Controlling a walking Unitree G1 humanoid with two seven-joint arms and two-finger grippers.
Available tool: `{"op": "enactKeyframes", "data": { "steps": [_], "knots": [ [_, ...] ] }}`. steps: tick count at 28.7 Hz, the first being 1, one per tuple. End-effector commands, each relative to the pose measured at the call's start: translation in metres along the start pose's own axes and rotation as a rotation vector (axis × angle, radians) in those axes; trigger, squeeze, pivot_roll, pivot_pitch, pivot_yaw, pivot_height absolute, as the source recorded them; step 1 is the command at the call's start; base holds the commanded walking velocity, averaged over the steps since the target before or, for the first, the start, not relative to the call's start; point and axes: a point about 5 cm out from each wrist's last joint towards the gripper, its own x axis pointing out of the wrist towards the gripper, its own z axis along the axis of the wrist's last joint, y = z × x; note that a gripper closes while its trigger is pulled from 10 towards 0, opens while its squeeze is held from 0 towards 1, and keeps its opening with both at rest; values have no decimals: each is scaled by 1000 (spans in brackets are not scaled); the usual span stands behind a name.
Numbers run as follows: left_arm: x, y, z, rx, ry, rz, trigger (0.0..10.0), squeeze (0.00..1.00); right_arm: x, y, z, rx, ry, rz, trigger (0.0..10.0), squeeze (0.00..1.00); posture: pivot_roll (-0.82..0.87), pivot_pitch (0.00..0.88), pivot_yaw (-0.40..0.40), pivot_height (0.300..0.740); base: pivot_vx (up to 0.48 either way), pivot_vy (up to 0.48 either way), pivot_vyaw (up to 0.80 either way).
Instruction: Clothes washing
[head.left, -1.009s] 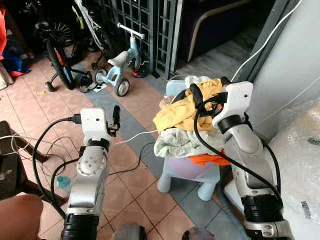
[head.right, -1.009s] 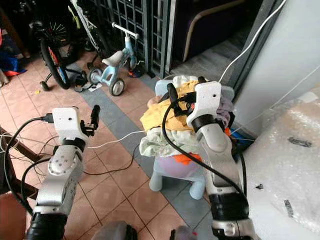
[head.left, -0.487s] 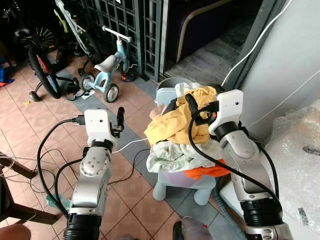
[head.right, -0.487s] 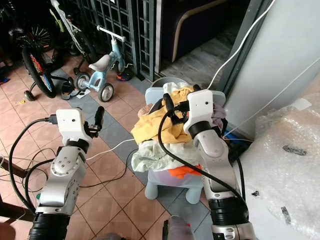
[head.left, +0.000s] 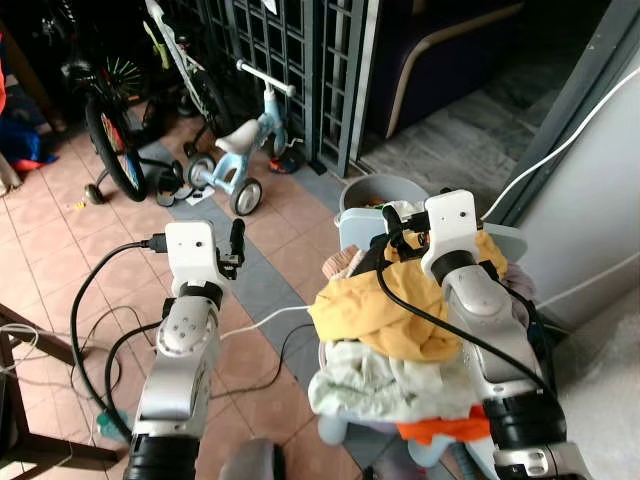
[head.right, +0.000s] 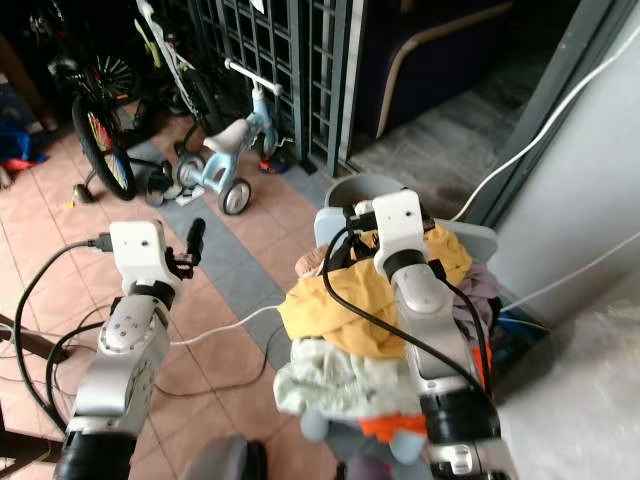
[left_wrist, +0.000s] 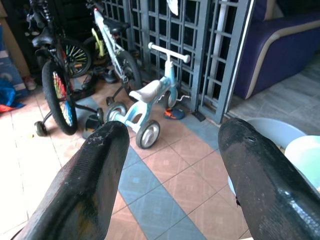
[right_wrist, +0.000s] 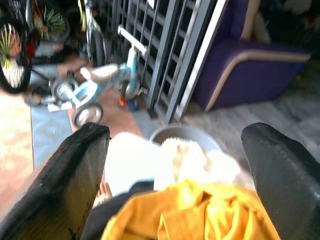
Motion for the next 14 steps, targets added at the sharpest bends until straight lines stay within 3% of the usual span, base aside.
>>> {"op": "enactKeyframes", "data": {
  "steps": [1, 10, 14],
  "knots": [
    [-5, -2, -1, 8, 9, -18, 10000, 0, -5, -7, -20, 3, 109, -36, 10000, 0, -1, 84, 36, 740, 0, 0, 0],
    [-11, -3, -5, 8, 34, -25, 10000, 0, -14, -29, -24, -72, 118, -153, 10000, 0, -5, 106, 32, 740, 0, 0, 0],
    [-11, -7, -4, 13, 39, -44, 10000, 0, -17, -42, -28, -163, 162, -218, 10000, 0, -10, 111, 34, 740, 0, 0, 0]
  ]
}}
